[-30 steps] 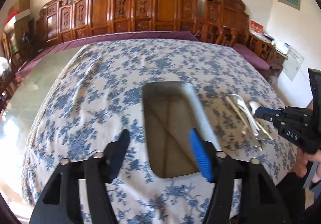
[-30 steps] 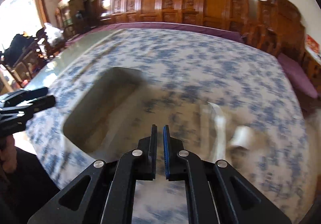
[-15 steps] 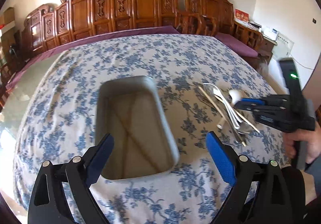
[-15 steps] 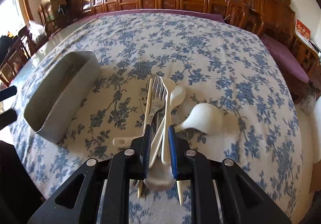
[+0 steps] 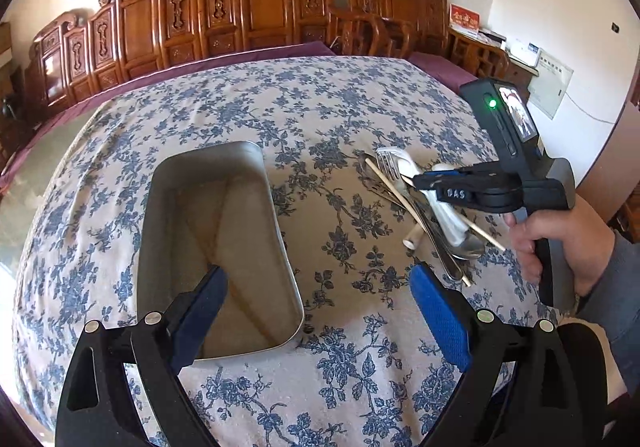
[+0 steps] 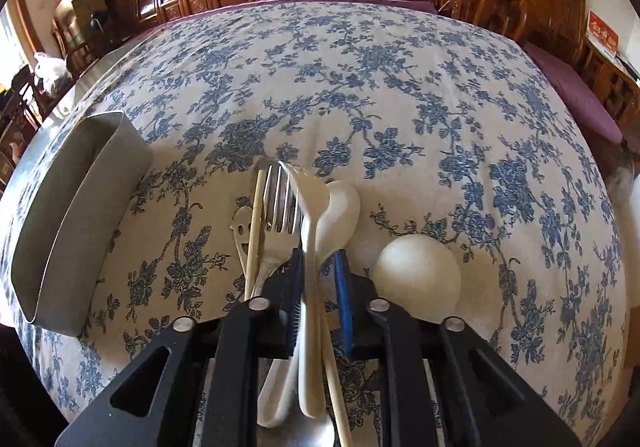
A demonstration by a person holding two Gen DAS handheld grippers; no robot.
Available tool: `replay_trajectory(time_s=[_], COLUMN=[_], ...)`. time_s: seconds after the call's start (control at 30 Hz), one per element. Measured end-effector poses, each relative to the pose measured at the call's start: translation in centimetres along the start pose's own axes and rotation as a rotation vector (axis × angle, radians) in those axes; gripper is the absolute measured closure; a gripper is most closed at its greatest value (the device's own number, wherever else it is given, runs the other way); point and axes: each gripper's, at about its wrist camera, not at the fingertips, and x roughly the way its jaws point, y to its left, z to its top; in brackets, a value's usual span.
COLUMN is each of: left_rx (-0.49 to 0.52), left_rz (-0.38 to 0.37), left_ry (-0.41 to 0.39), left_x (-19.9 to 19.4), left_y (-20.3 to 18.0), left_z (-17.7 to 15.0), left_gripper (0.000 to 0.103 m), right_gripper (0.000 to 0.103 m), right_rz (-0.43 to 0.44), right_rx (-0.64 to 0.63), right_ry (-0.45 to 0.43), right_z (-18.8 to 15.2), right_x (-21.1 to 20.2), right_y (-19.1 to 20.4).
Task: Organize utensils
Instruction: 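Return the right gripper to the pile and grasp a white plastic fork, then lift the white fork with the right gripper while the left gripper grasps a white plastic spoon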
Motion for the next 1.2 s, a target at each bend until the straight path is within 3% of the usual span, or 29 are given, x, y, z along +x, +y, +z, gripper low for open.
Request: replay_trajectory(time_s=[0.33, 0.5, 0.73, 1.2], left_rx=[0.013, 0.007, 0.014, 0.011], left_rz=[0.015, 0.015, 0.02, 0.001], left_ry=[0.004, 0.01, 0.026, 0.015], left_x=[0.1, 0.3, 0.9, 0.5], left_y=[-1.1, -1.4, -1.6, -2.3], left_z=[-0.2, -0.3, -0.6, 0.3], left_gripper=[0.014, 0.014, 0.014, 0.014], right_gripper=[0.094, 0.094, 0.094, 0.095], right_rz=[0.057, 0.033, 0.058, 0.077], right_rx=[0.044, 0.043, 0.066, 0.067], right_ry=[-0.046, 0.018, 0.002, -0.096], right_z=[-0.2, -1.3, -2.1, -3.2], right_x=[-3.2, -2.0, -2.2, -7.9], right_y=[-1.2, -1.8, -2.4, -3.5])
